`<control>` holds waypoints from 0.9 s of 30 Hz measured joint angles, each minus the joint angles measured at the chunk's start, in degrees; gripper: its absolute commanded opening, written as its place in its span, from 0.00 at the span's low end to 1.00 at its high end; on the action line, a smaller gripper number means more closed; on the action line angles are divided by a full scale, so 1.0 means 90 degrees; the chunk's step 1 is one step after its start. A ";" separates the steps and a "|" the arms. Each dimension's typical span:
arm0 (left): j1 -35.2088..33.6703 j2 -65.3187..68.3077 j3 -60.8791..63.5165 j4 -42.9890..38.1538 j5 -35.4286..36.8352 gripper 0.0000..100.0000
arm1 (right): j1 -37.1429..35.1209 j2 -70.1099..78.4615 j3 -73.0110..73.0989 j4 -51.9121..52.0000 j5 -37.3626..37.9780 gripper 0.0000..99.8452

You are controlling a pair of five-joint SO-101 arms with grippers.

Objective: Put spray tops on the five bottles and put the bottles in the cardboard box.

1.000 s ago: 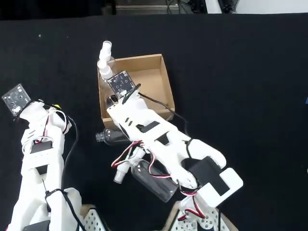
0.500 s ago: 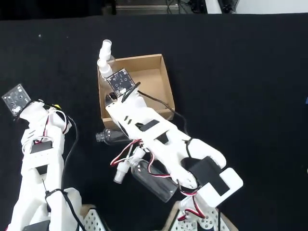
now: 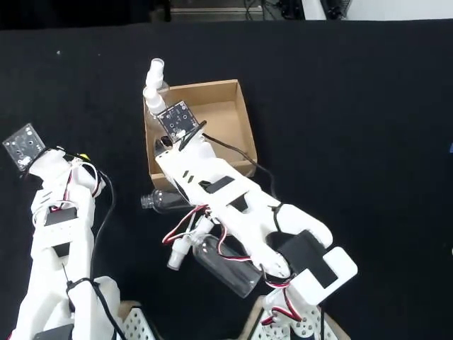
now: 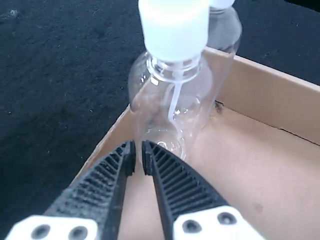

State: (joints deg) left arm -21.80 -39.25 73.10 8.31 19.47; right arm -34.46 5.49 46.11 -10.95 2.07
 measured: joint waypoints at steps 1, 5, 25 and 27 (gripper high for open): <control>0.0000 0.0000 0.0000 0.0000 0.0000 0.03 | 0.0000 0.0000 0.0000 0.0000 0.0000 0.01; 0.0000 0.0000 0.0000 0.0000 0.0000 0.03 | 0.0000 0.0000 0.0000 0.0000 0.0000 0.01; 0.0000 0.0000 0.0000 0.0000 0.0000 0.03 | 0.0205 -0.1690 0.1026 0.0010 0.0000 0.01; 0.0000 0.0000 0.0000 0.0000 0.0000 0.03 | 0.0283 -0.2217 0.1192 0.0244 0.0000 0.01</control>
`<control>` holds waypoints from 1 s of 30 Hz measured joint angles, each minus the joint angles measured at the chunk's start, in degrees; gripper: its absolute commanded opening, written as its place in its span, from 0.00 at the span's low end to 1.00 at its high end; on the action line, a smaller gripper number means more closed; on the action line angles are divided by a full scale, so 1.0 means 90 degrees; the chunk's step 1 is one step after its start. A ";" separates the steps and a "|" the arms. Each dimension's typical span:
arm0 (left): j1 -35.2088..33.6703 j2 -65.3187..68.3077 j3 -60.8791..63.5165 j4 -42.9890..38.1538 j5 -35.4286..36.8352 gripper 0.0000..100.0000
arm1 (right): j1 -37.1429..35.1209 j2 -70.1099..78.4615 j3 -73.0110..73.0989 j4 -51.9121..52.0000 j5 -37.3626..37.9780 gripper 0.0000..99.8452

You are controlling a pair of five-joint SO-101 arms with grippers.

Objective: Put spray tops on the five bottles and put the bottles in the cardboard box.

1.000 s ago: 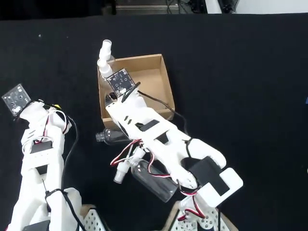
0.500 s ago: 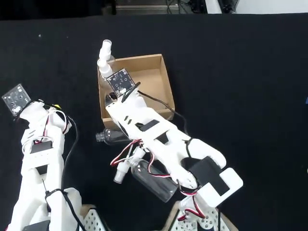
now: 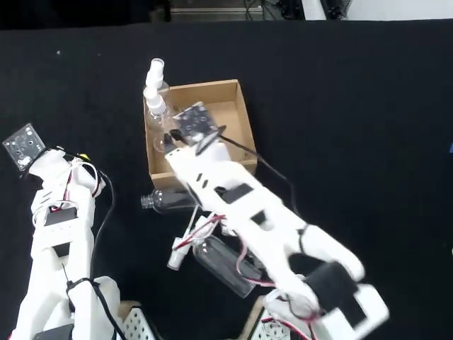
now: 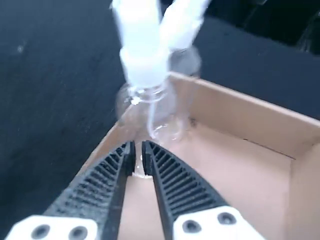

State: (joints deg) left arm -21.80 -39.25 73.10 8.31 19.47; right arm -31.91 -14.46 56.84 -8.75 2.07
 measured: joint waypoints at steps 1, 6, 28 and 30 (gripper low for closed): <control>0.0000 0.0000 0.0000 0.0000 0.0000 0.03 | 0.0010 -0.0264 0.0020 0.0244 0.0000 0.01; 0.0000 0.0000 0.0000 0.0000 0.0000 0.03 | 0.0215 -0.1553 0.0020 0.2442 0.0000 0.01; 0.0000 0.0000 0.0000 0.0000 0.0000 0.03 | 0.2139 -0.2852 -0.1162 0.9661 0.2032 0.24; 0.0000 0.0000 0.0000 0.0000 0.0000 0.03 | 0.2139 -0.2852 -0.0801 0.9475 0.2022 0.24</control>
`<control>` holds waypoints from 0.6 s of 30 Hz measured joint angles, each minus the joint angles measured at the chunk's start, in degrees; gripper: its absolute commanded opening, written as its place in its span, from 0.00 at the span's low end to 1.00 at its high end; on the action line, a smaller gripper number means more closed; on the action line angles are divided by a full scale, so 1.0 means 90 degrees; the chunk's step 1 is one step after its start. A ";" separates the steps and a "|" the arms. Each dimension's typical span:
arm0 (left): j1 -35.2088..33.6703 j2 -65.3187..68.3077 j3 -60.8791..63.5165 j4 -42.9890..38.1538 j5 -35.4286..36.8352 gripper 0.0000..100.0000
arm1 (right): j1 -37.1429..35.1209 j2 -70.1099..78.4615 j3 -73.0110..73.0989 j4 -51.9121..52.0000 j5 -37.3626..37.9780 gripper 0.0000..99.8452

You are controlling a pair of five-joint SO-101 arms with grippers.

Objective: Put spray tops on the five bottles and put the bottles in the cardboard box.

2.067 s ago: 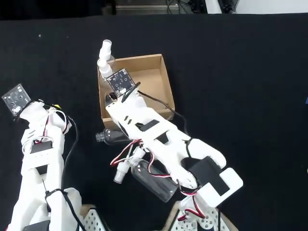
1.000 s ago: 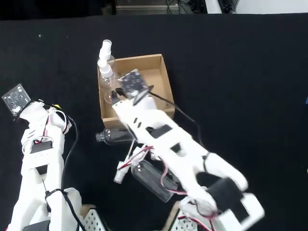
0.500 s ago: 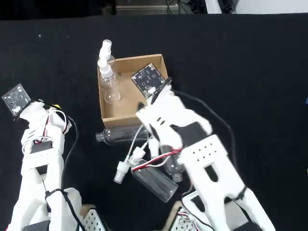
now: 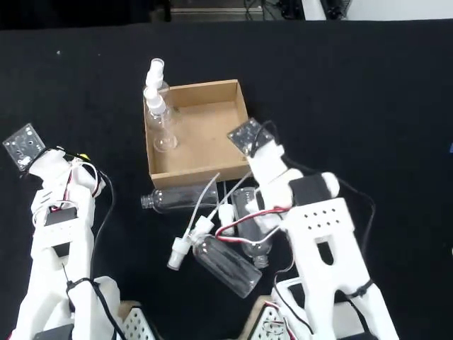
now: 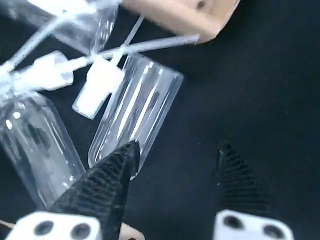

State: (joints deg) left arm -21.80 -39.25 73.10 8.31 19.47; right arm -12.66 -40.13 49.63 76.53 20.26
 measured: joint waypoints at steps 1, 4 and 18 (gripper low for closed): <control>0.0000 0.0000 0.0000 0.0000 0.0000 0.03 | 0.0000 0.0000 0.0234 -0.0205 -0.0088 0.24; 0.0000 0.0000 0.0000 0.0000 0.0000 0.03 | -0.0088 0.0000 0.0879 -0.0947 -0.0537 0.24; 0.0000 0.0000 0.0000 0.0000 0.0000 0.03 | -0.0449 -0.0098 0.0449 -0.0762 -0.0821 0.24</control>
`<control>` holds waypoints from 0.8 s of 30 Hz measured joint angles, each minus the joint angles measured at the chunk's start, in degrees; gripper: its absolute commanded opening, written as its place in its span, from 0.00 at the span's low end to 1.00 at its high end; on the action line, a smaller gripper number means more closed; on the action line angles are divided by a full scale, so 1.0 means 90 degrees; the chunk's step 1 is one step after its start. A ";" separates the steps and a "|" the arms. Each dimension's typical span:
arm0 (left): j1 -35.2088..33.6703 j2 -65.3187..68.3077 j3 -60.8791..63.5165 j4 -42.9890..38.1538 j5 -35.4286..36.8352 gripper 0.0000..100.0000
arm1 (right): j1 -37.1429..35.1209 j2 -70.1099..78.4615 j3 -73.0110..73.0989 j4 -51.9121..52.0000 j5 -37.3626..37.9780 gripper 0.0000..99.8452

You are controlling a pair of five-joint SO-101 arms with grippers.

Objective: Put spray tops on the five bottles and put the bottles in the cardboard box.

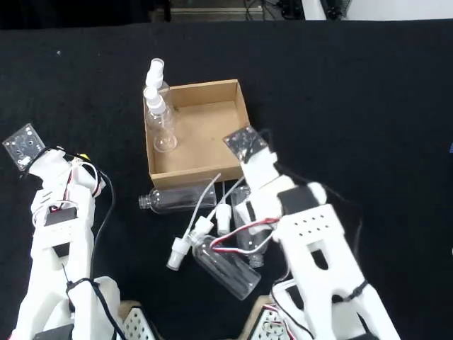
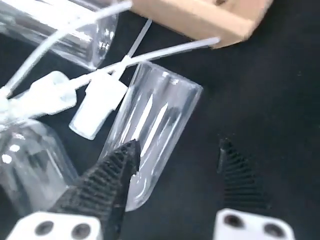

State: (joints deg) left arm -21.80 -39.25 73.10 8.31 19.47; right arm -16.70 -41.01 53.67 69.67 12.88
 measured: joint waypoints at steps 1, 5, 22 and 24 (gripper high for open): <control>0.0000 0.0000 0.0000 0.0000 0.0000 0.03 | 0.0000 0.0000 -0.0332 0.0342 0.0000 0.24; 0.0000 0.0000 0.0000 0.0000 0.0000 0.03 | -0.0479 -0.0010 -0.1377 0.1885 0.0547 0.24; -0.0244 0.0000 0.0000 0.0000 0.0010 0.03 | -0.3653 -0.0020 0.0029 0.1485 0.1309 0.24; -0.0244 0.0000 0.0000 0.0000 0.0010 0.03 | -0.3653 -0.0020 0.0332 0.1221 0.1309 0.24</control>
State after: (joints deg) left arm -24.00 -39.25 73.10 8.31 19.56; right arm -49.58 -41.19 56.66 80.66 24.66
